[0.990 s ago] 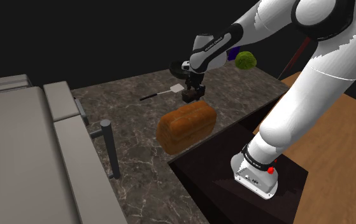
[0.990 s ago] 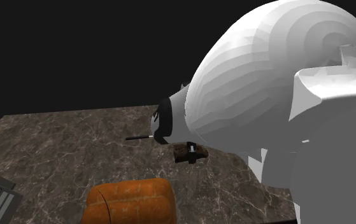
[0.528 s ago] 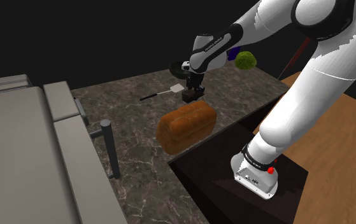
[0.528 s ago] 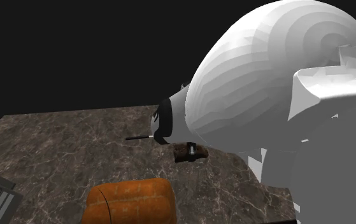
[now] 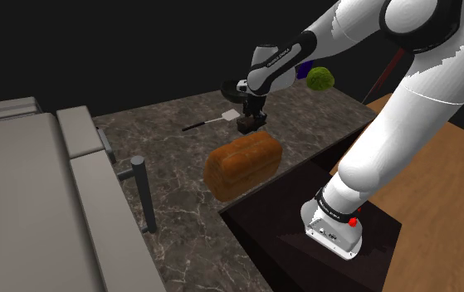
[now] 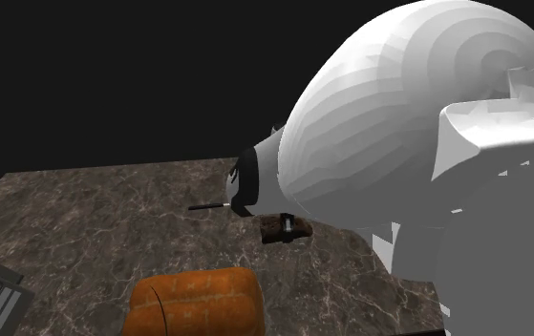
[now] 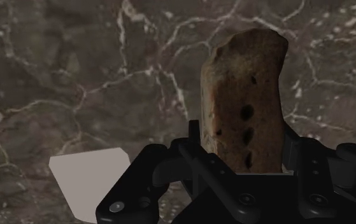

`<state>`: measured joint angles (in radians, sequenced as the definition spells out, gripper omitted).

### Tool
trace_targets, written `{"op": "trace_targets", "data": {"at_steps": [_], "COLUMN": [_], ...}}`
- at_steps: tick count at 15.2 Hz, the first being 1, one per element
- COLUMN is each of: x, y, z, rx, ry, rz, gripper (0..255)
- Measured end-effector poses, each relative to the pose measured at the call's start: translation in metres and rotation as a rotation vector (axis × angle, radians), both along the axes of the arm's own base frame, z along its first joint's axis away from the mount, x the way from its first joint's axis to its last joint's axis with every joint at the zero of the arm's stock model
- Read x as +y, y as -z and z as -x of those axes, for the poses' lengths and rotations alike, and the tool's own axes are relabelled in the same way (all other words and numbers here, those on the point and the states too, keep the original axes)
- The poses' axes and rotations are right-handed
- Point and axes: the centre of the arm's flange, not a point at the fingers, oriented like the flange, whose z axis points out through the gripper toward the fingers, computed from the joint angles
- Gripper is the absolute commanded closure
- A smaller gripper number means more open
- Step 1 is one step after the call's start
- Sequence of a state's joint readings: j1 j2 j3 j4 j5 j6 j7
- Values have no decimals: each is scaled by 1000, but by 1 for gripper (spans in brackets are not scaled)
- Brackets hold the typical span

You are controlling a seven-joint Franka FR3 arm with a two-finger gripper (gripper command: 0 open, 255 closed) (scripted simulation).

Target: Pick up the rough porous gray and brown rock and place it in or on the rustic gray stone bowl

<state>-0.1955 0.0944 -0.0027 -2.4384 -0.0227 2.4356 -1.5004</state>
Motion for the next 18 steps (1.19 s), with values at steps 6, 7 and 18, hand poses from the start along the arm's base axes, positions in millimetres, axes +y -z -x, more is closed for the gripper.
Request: {"op": "trace_targets", "data": {"at_steps": [6, 7, 18], "x": [1, 0, -1], "y": [-21, -26, -84], "z": [0, 0, 0], "rx": [0, 0, -1], "ry": [0, 0, 0], "rz": [0, 0, 0], "gripper": [255, 255, 255]}}
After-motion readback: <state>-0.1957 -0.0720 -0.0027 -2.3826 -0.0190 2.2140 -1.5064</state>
